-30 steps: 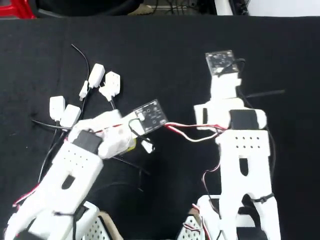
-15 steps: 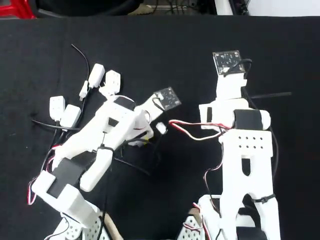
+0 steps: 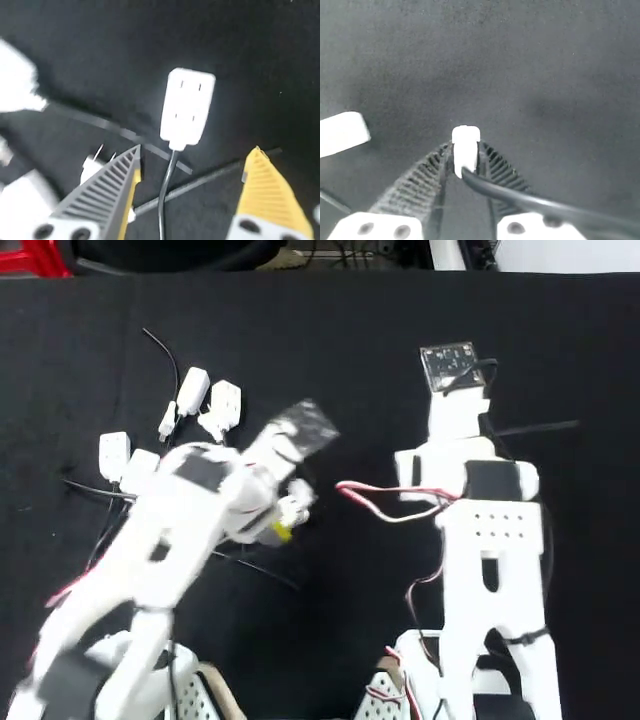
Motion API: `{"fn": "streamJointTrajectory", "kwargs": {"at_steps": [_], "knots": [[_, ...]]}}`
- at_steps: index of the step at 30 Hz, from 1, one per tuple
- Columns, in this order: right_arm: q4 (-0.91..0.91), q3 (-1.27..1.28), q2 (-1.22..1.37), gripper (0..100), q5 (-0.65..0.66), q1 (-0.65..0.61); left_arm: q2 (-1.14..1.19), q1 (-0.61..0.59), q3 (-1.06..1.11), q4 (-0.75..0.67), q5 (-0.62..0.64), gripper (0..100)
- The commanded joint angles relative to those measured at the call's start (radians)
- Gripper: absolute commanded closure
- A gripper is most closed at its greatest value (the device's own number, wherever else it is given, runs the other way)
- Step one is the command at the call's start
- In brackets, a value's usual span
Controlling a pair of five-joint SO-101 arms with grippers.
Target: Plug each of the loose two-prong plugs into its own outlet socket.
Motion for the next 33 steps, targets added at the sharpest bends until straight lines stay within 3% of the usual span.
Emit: {"fn": "streamJointTrajectory", "kwargs": {"at_steps": [1, 6, 14, 21, 26, 33], "knots": [[-0.115, 0.114, -0.016, 98.7, 0.006, -0.146, -0.287, -0.145, 0.085, 0.034, 0.086, 69], [-0.216, 0.226, -0.015, 98.7, -0.058, -0.371, -0.552, -0.348, 0.354, 0.002, 0.104, 69], [-0.423, 0.364, -0.007, 98.7, -0.143, -0.539, -0.941, -0.590, 0.737, -0.077, 0.101, 69], [-0.502, 0.392, -0.007, 98.7, -0.132, -0.545, -1.346, -0.630, 0.998, 0.011, 0.048, 69], [-0.540, 0.415, -0.005, 98.7, -0.132, -0.540, -1.312, -0.621, 1.015, 0.009, -0.078, 69], [-0.554, 0.395, 0.041, 98.7, -0.132, -0.537, -1.341, -0.624, 1.035, 0.015, -0.080, 69]]}}
